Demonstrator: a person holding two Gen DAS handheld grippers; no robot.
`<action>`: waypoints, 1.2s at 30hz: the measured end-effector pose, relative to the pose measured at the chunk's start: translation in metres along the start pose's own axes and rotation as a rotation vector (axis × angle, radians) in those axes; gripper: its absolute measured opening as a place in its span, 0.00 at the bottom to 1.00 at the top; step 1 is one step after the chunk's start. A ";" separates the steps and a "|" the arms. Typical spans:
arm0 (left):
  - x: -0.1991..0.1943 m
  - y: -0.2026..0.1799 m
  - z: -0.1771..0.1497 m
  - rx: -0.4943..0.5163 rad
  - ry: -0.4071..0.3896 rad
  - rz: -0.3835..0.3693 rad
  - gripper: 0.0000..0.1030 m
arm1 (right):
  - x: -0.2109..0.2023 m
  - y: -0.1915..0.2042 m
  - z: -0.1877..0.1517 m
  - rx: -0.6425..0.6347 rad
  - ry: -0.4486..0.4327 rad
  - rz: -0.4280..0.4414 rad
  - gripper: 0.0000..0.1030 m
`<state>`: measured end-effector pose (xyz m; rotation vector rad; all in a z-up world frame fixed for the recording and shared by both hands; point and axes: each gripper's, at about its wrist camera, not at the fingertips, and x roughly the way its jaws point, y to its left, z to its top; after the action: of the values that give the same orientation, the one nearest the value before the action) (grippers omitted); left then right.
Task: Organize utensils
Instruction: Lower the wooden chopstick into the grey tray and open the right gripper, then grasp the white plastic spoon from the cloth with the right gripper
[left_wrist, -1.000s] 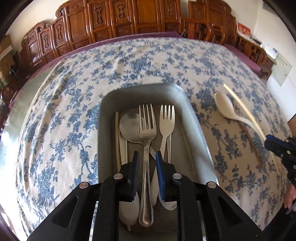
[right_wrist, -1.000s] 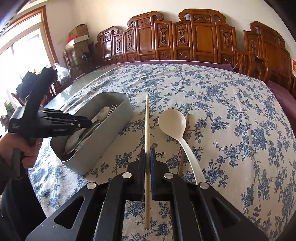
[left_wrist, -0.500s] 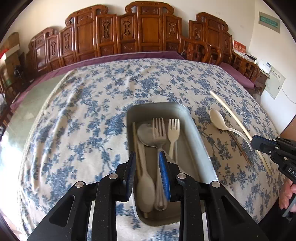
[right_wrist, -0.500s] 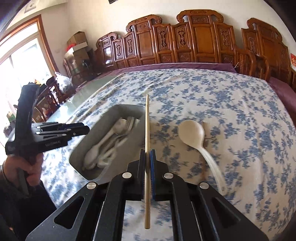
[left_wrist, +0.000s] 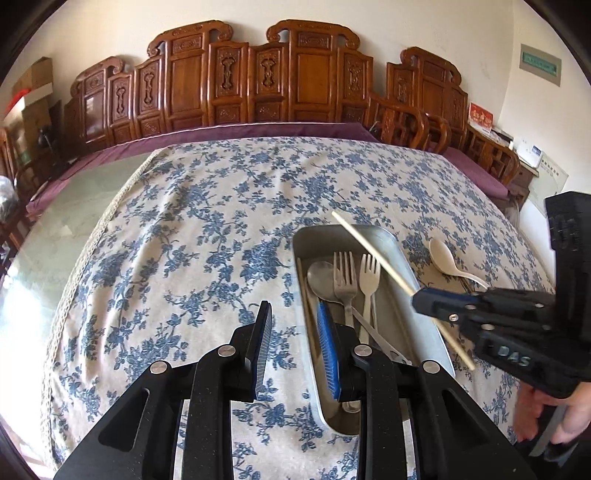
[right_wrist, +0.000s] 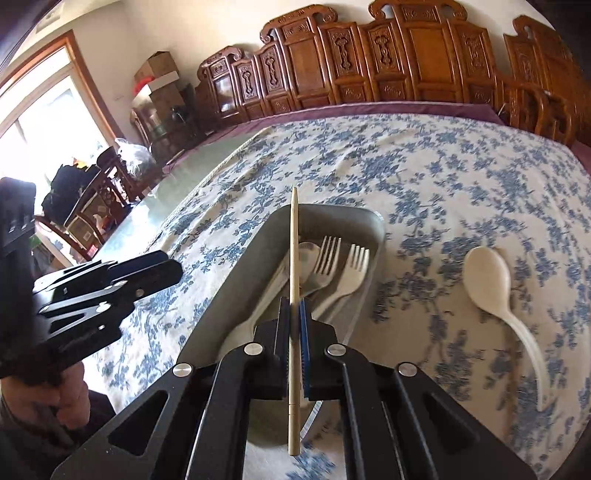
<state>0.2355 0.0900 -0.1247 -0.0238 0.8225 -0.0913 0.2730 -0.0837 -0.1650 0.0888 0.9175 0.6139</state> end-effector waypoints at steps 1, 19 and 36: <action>0.000 0.002 0.000 -0.003 -0.002 0.002 0.23 | 0.005 0.000 0.001 0.009 0.007 0.003 0.06; 0.002 0.013 -0.001 -0.030 0.000 0.001 0.23 | 0.030 0.014 -0.006 -0.039 0.053 0.016 0.08; 0.002 -0.033 -0.005 0.022 -0.002 -0.062 0.49 | -0.050 -0.111 -0.009 -0.217 0.021 -0.312 0.36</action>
<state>0.2309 0.0569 -0.1275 -0.0290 0.8183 -0.1584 0.2941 -0.2036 -0.1711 -0.2521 0.8575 0.4210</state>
